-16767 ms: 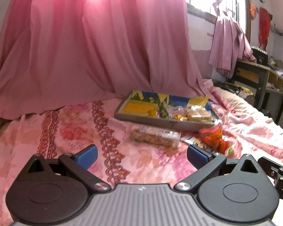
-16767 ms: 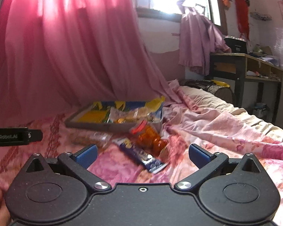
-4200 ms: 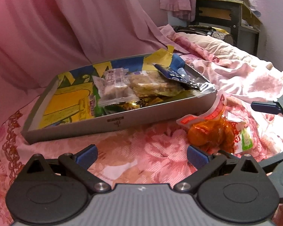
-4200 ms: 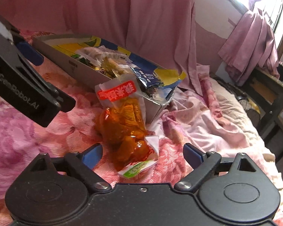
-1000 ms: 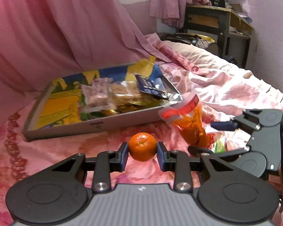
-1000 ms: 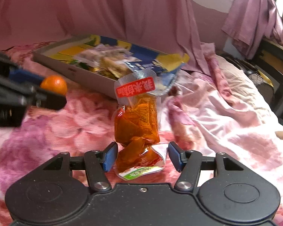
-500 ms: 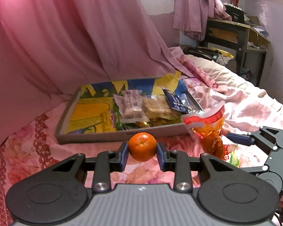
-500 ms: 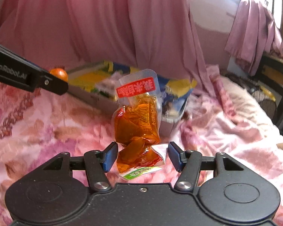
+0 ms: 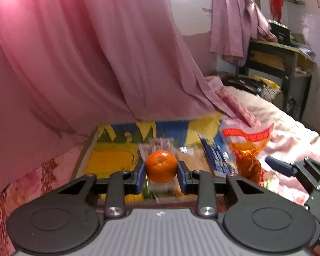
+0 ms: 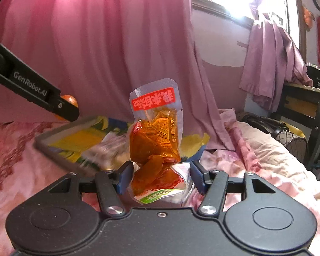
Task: Organize snacks
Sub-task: 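Carry the candy bag and mandarin over the dinosaur tray and lower them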
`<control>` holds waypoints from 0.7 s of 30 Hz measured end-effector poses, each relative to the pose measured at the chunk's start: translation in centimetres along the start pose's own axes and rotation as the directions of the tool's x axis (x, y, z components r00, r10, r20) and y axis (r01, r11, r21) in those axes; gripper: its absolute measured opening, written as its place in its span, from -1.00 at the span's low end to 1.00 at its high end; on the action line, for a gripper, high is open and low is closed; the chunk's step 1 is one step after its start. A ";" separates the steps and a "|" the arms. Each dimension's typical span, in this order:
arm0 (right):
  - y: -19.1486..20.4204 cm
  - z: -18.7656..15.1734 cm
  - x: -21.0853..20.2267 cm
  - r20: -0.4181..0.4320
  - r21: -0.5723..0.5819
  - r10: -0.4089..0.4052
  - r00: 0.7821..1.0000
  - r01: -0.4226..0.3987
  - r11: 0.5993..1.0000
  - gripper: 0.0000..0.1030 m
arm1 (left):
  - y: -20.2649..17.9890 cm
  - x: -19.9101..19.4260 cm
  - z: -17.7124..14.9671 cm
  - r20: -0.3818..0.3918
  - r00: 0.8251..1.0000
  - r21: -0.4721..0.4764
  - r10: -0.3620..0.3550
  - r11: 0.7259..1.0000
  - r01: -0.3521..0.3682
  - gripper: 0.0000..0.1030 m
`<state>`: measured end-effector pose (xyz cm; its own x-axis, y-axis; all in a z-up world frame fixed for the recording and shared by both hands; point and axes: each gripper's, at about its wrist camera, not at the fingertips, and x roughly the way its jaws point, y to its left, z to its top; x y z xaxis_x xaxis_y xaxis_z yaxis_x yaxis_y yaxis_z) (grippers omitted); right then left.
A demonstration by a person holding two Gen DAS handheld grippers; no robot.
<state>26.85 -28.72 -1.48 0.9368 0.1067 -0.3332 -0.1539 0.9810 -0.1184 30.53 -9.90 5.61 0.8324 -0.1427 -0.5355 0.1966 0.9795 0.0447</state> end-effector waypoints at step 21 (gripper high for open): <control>-1.6 0.4 8.9 -0.087 0.077 -0.037 0.996 0.044 0.996 0.17 | 1.0 11.2 -0.5 -0.057 0.997 -0.108 0.045 0.993 -0.051 -0.32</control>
<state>35.54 -29.32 -3.82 0.9111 0.0560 -0.4084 -0.0882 0.9943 -0.0606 39.80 -10.49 -0.80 0.8093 -0.0903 -0.5804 0.0970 0.9951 -0.0195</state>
